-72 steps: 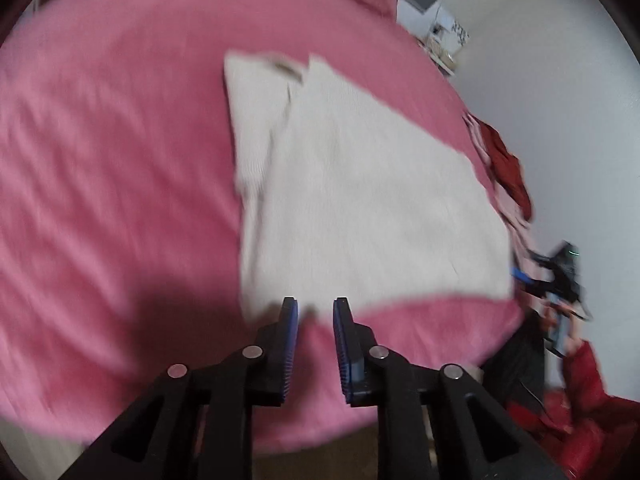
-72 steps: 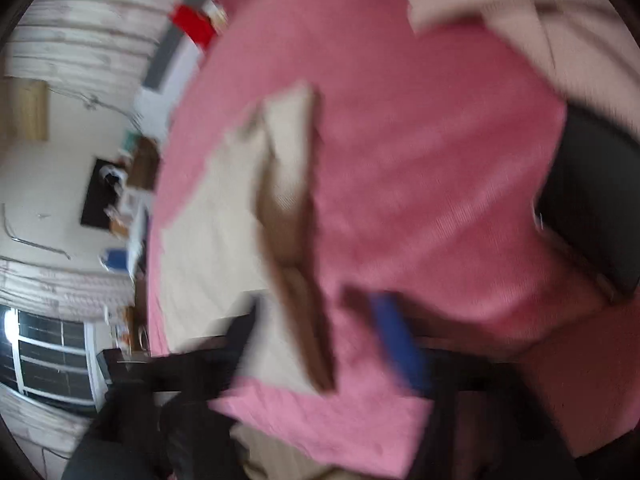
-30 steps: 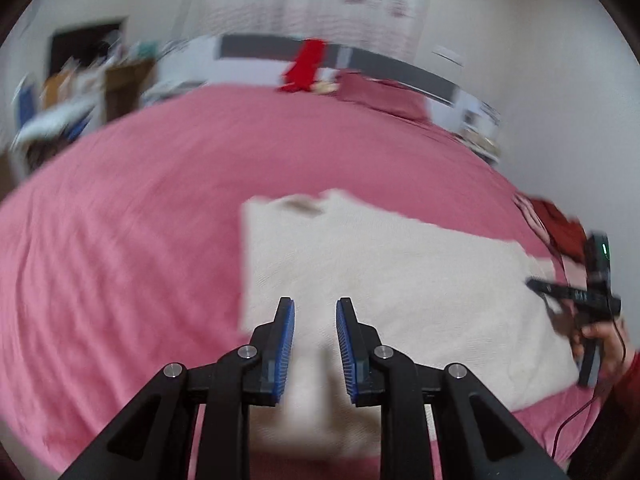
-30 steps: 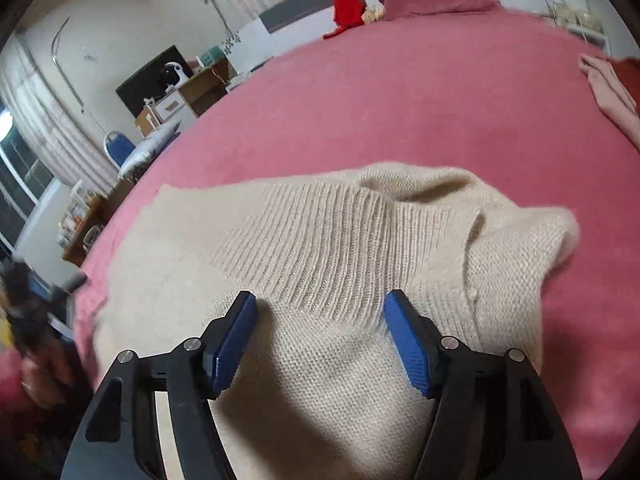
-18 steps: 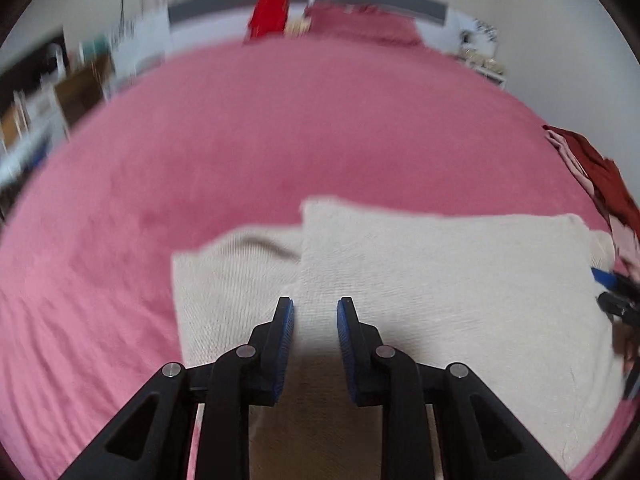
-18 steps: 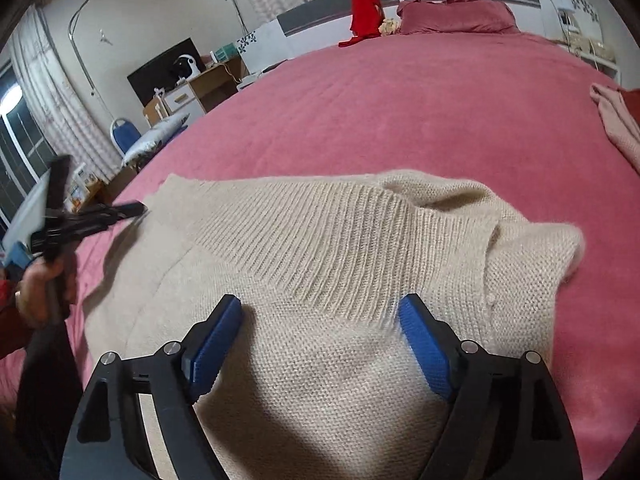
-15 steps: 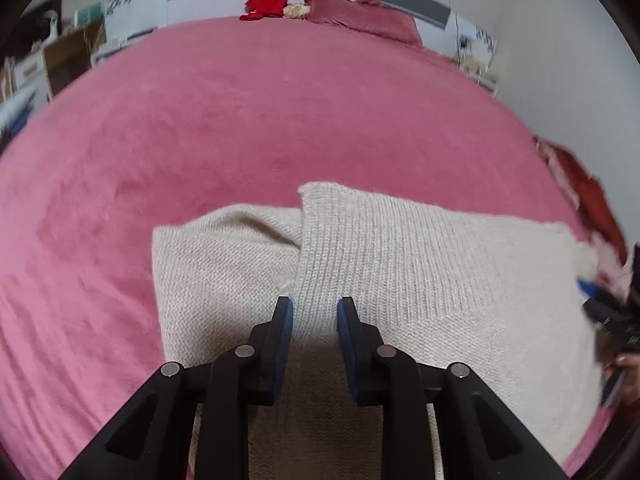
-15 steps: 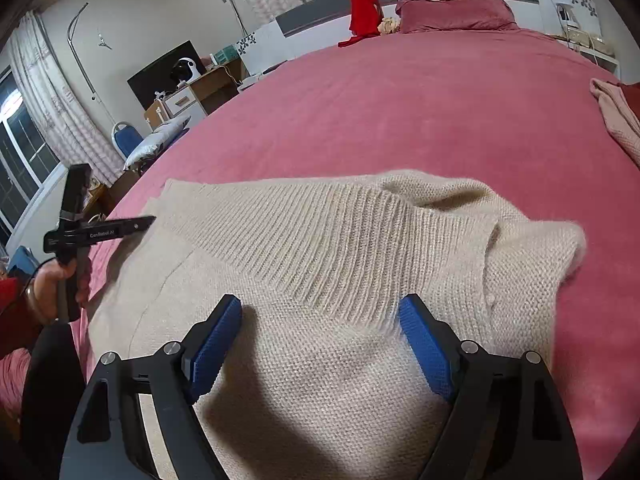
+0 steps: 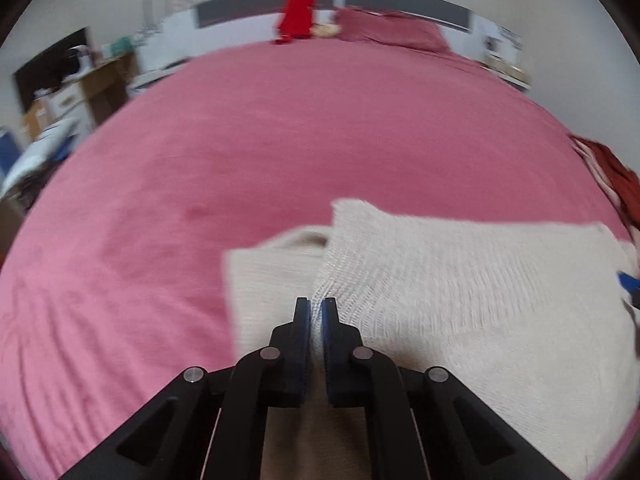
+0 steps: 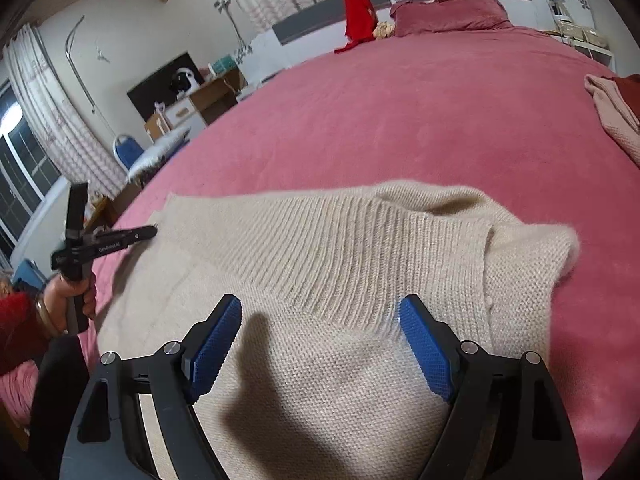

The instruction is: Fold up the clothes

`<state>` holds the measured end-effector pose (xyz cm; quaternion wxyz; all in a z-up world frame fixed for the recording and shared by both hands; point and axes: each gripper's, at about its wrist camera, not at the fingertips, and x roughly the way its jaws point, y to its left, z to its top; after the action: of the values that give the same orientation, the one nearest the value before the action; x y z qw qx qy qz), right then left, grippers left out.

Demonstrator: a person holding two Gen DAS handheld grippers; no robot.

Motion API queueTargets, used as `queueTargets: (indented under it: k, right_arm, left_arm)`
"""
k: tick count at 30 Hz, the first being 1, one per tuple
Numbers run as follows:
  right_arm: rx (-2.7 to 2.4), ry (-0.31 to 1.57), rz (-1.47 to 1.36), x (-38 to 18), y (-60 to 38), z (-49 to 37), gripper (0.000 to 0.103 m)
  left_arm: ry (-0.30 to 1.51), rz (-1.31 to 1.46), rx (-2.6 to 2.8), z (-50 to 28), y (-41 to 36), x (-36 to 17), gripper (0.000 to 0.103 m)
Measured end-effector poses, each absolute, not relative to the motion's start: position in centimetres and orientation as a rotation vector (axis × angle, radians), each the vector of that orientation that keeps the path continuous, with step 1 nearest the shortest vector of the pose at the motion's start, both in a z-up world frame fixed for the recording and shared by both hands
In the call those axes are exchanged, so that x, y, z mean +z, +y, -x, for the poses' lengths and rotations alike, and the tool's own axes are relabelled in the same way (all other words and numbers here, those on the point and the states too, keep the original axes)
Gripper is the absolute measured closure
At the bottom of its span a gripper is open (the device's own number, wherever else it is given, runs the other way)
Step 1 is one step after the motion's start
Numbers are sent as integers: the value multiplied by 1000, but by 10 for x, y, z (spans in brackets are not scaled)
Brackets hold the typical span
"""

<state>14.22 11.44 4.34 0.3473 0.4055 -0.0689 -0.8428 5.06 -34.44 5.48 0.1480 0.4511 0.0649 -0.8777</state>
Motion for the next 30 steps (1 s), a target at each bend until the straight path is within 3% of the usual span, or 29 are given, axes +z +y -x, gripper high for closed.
queueTargets:
  k: [6, 10, 14, 18, 23, 30]
  right_arm:
    - [-2157, -249, -1048, 47, 114, -138, 20]
    - [-2153, -270, -980, 57, 112, -142, 20]
    - [-2038, -282, -904, 66, 102, -150, 20]
    - [-1988, -186, -969, 59, 88, -157, 20]
    - [-1976, -161, -999, 54, 83, -158, 20]
    - [-1983, -198, -1007, 53, 89, -151, 20]
  left_arm:
    - [266, -1329, -2485, -57, -360, 50, 88]
    - [551, -1246, -2577, -76, -373, 70, 87]
    - [691, -1172, -2635, -116, -371, 71, 85]
    - [572, -1401, -2634, -143, -344, 49, 85]
    - [490, -1473, -2597, -170, -334, 39, 85]
    - [647, -1403, -2563, -198, -336, 25, 87]
